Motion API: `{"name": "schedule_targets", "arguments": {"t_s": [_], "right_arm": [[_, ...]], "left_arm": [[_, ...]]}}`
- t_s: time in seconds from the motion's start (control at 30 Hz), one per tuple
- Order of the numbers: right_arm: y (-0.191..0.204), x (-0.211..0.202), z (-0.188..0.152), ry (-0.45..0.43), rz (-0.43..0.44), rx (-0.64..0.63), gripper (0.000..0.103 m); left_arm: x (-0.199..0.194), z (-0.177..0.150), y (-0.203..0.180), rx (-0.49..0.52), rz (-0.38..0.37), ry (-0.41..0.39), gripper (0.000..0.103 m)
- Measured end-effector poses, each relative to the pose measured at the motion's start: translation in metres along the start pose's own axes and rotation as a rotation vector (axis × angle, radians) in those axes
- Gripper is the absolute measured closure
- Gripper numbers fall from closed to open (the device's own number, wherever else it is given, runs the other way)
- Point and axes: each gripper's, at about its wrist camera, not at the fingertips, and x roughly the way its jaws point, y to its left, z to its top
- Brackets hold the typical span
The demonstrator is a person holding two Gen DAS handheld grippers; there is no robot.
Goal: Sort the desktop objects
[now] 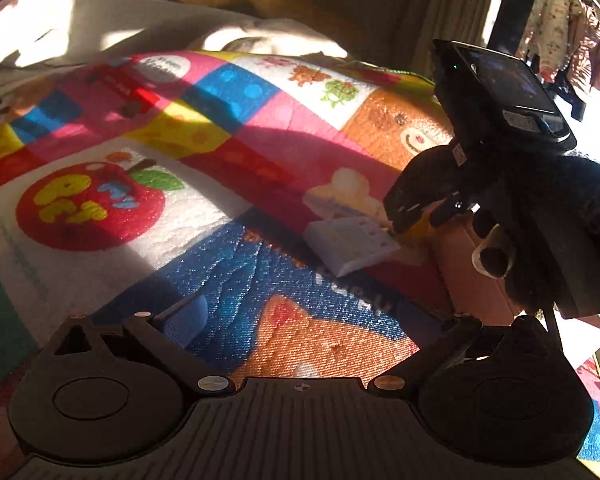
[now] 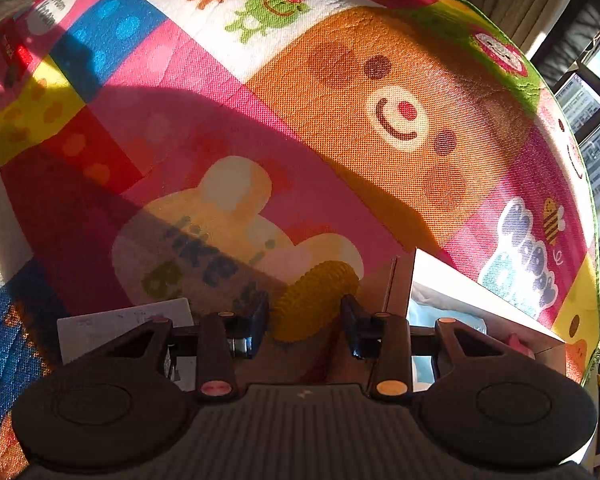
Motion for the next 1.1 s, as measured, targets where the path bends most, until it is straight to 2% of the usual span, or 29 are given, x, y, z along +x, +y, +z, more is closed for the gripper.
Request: {"name": "schedule_targets", "arguments": {"t_s": [0.07,0.2,0.27,0.37,0.47,0.53,0.63,0.7,0.77,0.8,0.87,0.93,1.0,1.1], "right_arm": [[0.002,0.001,-0.001,-0.001,-0.003,-0.005,0.071],[-0.008,-0.015,-0.008,-0.046,0.028,0.011,0.072],[-0.019,-0.036,-0.020,-0.075,0.088,0.031,0.072],[-0.036,-0.076,-0.046,-0.084,0.229,0.061,0.071],[-0.046,-0.117,-0.076,-0.094,0.368,0.013,0.069],[-0.050,-0.127,-0.081,-0.113,0.387,0.028,0.049],[-0.049,-0.120,-0.068,-0.140,0.413,0.079,0.032],[-0.044,-0.103,-0.051,-0.125,0.445,0.109,0.018],[-0.028,-0.079,-0.031,-0.081,0.474,0.097,0.017],[-0.018,-0.069,-0.024,-0.068,0.456,0.077,0.015],[0.004,-0.047,-0.013,-0.058,0.357,0.025,0.011],[0.018,-0.034,-0.007,-0.040,0.341,-0.014,0.004],[0.024,-0.031,-0.002,-0.043,0.357,-0.024,0.001],[0.031,-0.028,0.000,-0.011,0.436,-0.068,0.001]], "left_arm": [[-0.001,0.000,0.000,0.003,0.000,-0.001,0.000],[-0.001,0.000,0.001,-0.005,-0.009,-0.002,0.000],[-0.001,0.000,0.001,-0.005,-0.014,-0.002,0.000],[-0.001,0.001,0.003,-0.019,-0.019,-0.002,0.000],[0.000,0.001,0.001,-0.013,-0.009,-0.001,0.000],[0.000,0.000,-0.001,-0.002,0.000,0.001,0.000],[0.000,0.000,-0.001,0.002,0.000,0.001,0.000],[0.000,0.000,-0.001,0.001,-0.002,0.001,0.000],[0.001,0.000,0.000,0.000,-0.007,0.002,0.000],[0.001,0.000,0.000,-0.001,-0.012,0.003,0.000],[0.001,0.000,0.001,-0.002,-0.019,0.005,0.000],[0.001,0.000,0.000,0.005,-0.032,0.012,0.000],[0.002,-0.001,-0.002,0.018,-0.043,0.019,0.000],[0.001,-0.002,-0.004,0.036,-0.059,0.028,0.000]]}}
